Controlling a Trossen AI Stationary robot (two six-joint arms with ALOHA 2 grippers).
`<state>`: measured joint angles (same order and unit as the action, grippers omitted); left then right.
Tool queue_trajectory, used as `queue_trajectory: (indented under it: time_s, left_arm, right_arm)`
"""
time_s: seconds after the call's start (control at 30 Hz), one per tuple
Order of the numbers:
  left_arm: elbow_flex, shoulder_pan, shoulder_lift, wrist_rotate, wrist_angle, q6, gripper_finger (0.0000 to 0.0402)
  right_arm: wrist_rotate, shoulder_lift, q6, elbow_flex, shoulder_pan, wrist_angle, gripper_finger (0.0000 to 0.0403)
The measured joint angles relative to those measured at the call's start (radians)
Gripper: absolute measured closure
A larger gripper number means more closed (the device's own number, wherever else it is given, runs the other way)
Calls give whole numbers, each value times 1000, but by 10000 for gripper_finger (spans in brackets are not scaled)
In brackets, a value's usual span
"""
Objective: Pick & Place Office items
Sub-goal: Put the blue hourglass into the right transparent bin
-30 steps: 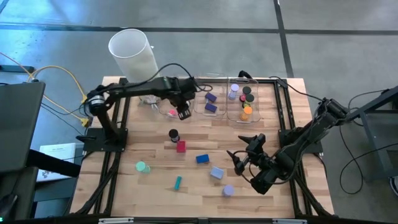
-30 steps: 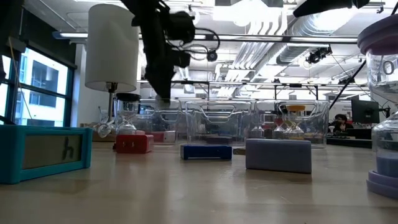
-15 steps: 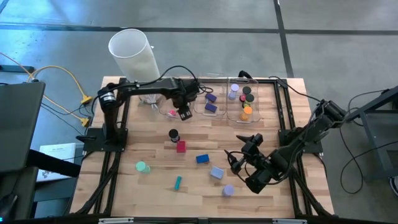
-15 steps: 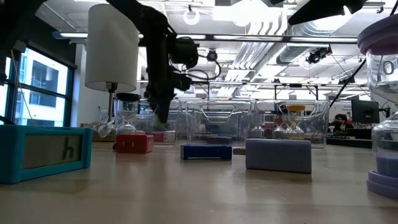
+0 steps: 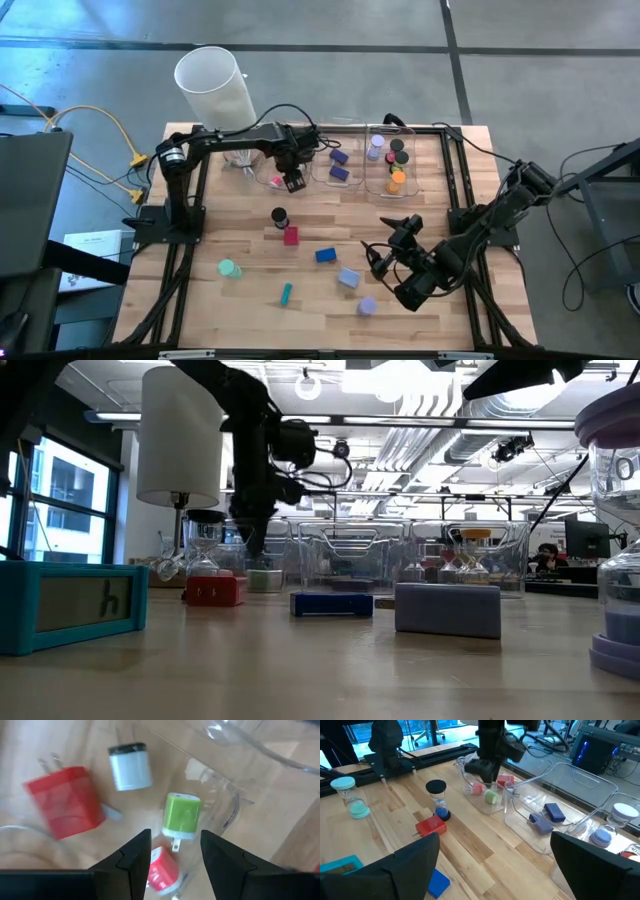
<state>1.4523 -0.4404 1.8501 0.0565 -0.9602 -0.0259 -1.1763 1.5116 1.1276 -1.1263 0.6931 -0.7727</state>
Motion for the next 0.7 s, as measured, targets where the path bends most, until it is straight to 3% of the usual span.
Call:
queue_trajectory:
  time_s: [0.27, 0.37, 0.53, 0.7]
  left_arm:
    - [93, 20, -112, 23, -179, -9, 237]
    - [94, 52, -169, -5, -264, -31, 237]
    - [93, 106, -242, 55, -349, -23, 236]
    - [93, 168, -317, 49, -440, 34, 236]
  right_arm:
    - [-30, 0, -7, 0, -2, 0, 33]
    - [-30, 0, -7, 0, -2, 0, 33]
    - [-30, 0, -7, 0, -2, 2, 33]
    - [-30, 0, -7, 0, -7, 2, 33]
